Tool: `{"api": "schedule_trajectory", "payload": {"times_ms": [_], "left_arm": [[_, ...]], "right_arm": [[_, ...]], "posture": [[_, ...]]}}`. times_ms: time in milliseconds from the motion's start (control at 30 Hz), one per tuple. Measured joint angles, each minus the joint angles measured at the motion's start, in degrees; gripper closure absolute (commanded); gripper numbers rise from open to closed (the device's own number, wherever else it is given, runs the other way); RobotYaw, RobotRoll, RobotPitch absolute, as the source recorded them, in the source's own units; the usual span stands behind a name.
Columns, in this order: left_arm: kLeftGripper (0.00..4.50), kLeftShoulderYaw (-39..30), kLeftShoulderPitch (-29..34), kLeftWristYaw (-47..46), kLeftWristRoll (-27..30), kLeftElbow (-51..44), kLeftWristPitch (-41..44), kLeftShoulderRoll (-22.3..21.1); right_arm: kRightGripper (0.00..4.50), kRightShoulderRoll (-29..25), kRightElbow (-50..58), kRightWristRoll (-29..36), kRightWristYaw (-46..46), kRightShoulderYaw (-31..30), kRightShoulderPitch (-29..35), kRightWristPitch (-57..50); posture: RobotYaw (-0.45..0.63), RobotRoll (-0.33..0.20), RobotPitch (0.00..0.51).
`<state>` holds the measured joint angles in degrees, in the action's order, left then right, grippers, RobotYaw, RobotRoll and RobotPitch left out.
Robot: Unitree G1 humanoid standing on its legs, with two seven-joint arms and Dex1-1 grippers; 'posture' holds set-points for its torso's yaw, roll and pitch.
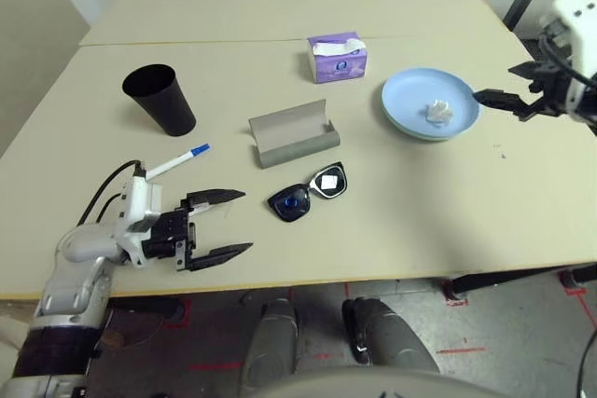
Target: Organize and tidy the items on the table.
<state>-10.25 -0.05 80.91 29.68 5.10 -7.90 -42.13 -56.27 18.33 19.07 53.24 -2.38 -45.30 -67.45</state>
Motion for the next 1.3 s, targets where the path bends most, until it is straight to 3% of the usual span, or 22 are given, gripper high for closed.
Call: {"api": "schedule_trajectory", "payload": {"times_ms": [133, 233, 367, 500, 700, 900, 1300], "left_arm": [[0.0, 0.12, -1.19, 0.63, -0.19, 0.98, -0.16, 0.0], [0.0, 0.12, -1.74, 0.9, -0.29, 1.74, -0.25, -0.03], [0.0, -0.19, -1.6, 1.11, -0.34, 2.24, -0.43, -0.29], [0.0, -0.95, -0.68, 0.79, -0.37, 2.4, -0.82, -0.76], [0.0, -2.64, 1.44, 0.41, -0.38, 2.79, -1.34, -1.39], [0.0, -2.97, 2.61, -1.25, -0.38, 1.61, -1.35, -1.38], [0.0, -2.99, 4.47, -3.03, -0.34, 0.24, -1.35, -1.36]], "right_arm": [[0.07, 0.31, 11.7, 3.3, 2.79, -9.26, -1.42, -1.81], [0.07, 2.57, 15.95, 1.35, 3.57, -20.41, -4.71, 1.54], [0.07, 6.38, 13.64, -4.01, 5.63, -32.68, -11.35, 5.66], [0.07, 15.68, 5.87, -10.26, 6.16, -41.42, -18.72, 10.44], [0.07, 26.11, -4.78, -16.83, 7.61, -46.36, -23.0, 19.73], [0.07, 32.84, -12.35, -21.51, 11.37, -49.1, -26.16, 25.23], [0.07, 34.74, -16.8, -28.4, 18.04, -53.58, -23.68, 28.56]], "posture": [[-0.07, 0.0, 0.151], [-0.06, 0.0, 0.152], [-0.04, 0.0, 0.154], [-0.03, 0.0, 0.159], [-0.01, 0.0, 0.164], [0.01, 0.0, 0.169], [0.02, 0.0, 0.172]]}}
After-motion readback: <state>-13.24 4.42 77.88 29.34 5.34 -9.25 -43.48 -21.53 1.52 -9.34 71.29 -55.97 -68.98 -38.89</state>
